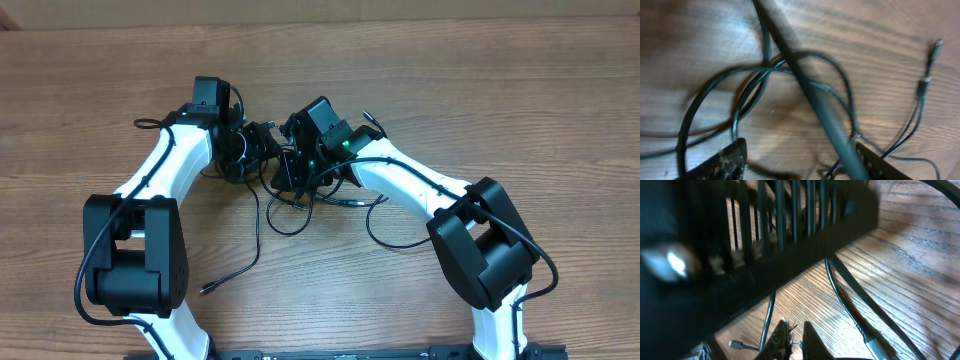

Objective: Untangle cables

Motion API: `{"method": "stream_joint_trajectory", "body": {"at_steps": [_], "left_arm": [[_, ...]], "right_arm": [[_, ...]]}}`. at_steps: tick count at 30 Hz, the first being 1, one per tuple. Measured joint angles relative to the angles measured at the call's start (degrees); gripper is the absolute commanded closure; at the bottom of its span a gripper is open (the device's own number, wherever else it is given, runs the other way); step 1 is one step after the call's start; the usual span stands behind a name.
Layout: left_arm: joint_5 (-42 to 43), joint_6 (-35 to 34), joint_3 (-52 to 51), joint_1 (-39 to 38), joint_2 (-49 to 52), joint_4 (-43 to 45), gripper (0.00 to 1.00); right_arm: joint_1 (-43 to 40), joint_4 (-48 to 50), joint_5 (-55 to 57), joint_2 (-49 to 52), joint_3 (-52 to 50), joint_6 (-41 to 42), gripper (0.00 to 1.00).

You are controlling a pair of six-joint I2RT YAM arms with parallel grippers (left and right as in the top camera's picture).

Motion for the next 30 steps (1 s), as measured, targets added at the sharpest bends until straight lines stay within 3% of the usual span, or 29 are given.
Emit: {"method": "stream_joint_trajectory", "body": {"at_steps": [1,2,4,9,11,14,17,18,21,22,27,30], "left_arm": [[0.20,0.00,0.00,0.00,0.00,0.81,0.36],[0.24,0.00,0.00,0.00,0.00,0.98,0.44],[0.24,0.17,0.00,-0.20,0.00,0.96,0.54],[-1.64,-0.02,0.00,-2.32,0.00,1.03,0.55],[-3.48,0.00,0.00,-3.96,0.00,0.98,0.66],[-5.81,0.04,0.00,-6.36,0.00,1.42,0.94],[-6.88,1.40,0.00,-8.24,0.00,1.81,0.96],[-5.95,2.60,0.17,-8.24,0.00,1.16,0.96],[-2.78,5.33,4.07,-7.19,0.00,-5.90,0.96],[-1.97,6.45,6.88,-6.88,-0.02,-8.87,0.96],[-1.05,13.20,24.57,-6.56,-1.46,-21.53,0.96],[-4.72,15.54,34.91,-6.62,-3.63,-27.80,0.96]], "right_arm": [[0.00,-0.15,0.00,0.00,0.00,0.04,0.85],[-0.02,-0.74,-0.24,0.00,0.00,0.00,0.78],[-0.81,-2.51,-2.40,-0.15,0.00,-1.66,0.75],[-6.78,-9.38,-0.13,-6.01,0.00,-1.90,0.69],[-9.66,-11.91,1.68,-8.41,0.07,-0.26,0.67],[-10.38,-16.48,6.97,-8.24,0.11,3.65,0.64],[-9.38,-19.10,13.92,-7.13,0.09,9.66,0.59],[-8.79,-19.15,16.31,-6.45,0.09,11.61,0.39],[-7.74,-19.69,20.85,-5.57,0.09,14.10,0.17],[-7.34,-20.55,23.39,-4.98,0.09,16.02,0.00],[-7.17,-20.44,29.49,-3.04,0.04,20.61,0.00],[-7.17,-20.06,31.39,-2.91,0.04,21.79,0.00]]}}
